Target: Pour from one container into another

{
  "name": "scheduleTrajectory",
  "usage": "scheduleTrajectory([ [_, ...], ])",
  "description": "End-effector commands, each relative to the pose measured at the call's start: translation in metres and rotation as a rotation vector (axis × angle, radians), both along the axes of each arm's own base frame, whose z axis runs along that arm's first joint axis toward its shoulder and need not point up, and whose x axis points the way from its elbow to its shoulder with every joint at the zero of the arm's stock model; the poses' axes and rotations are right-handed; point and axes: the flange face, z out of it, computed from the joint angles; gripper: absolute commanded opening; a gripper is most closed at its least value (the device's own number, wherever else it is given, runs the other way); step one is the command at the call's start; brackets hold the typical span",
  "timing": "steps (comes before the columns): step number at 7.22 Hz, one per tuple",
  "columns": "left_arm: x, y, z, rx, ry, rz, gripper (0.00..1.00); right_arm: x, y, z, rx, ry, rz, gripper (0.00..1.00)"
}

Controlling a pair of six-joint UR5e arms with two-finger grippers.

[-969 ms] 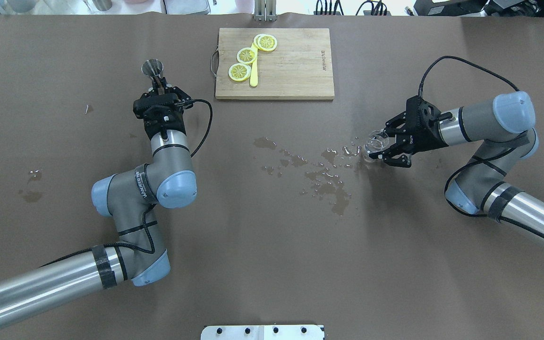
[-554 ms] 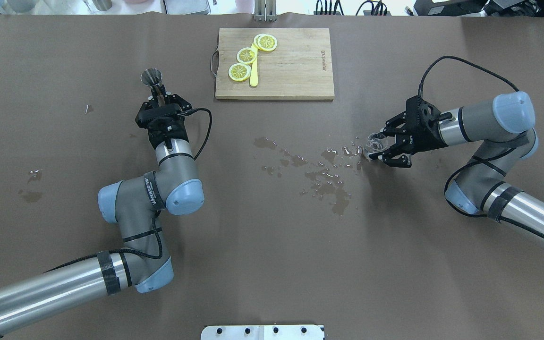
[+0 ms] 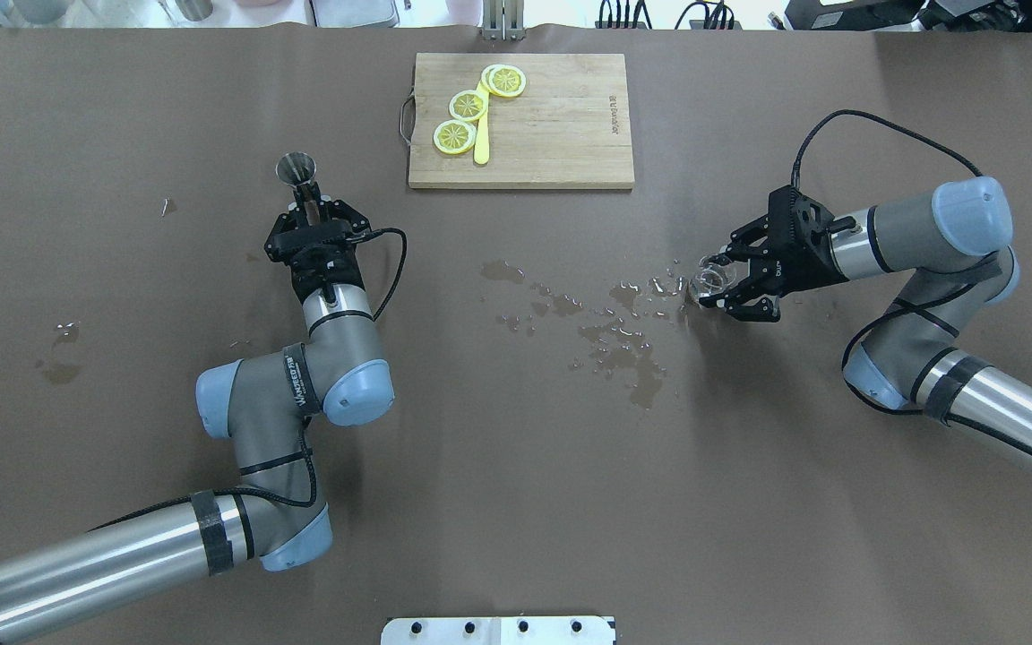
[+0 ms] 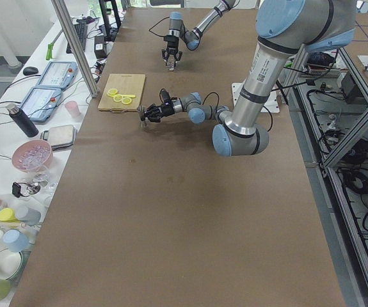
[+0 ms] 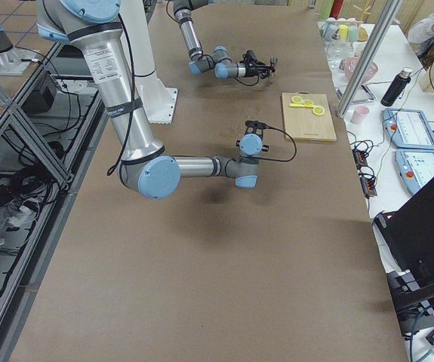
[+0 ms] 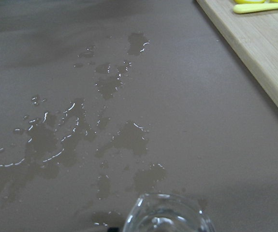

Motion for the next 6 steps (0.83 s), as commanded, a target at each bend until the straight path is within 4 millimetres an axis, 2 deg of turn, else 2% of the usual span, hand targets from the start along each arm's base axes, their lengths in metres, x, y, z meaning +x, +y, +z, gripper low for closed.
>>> scheduleTrajectory([
  [1, 0.0051, 0.0038, 0.0034, -0.002, -0.005, 0.007, 0.0, -0.0003, 0.0004, 0.0, -0.006, -0.001, -0.001, 0.98],
  [3, 0.0046, 0.0039, 0.0018, 0.0, -0.003, 0.006, 0.0, -0.0003, 0.0004, 0.0, -0.008, -0.001, -0.001, 1.0],
  [4, 0.0046, 0.004, 0.0012, -0.001, -0.001, 0.007, 0.09, -0.0006, 0.0, -0.001, -0.007, -0.002, -0.001, 1.0],
  [6, 0.0048, 0.004, -0.0006, -0.001, 0.001, 0.008, 0.42, -0.0006, 0.0, -0.001, -0.008, -0.002, -0.001, 1.0],
])
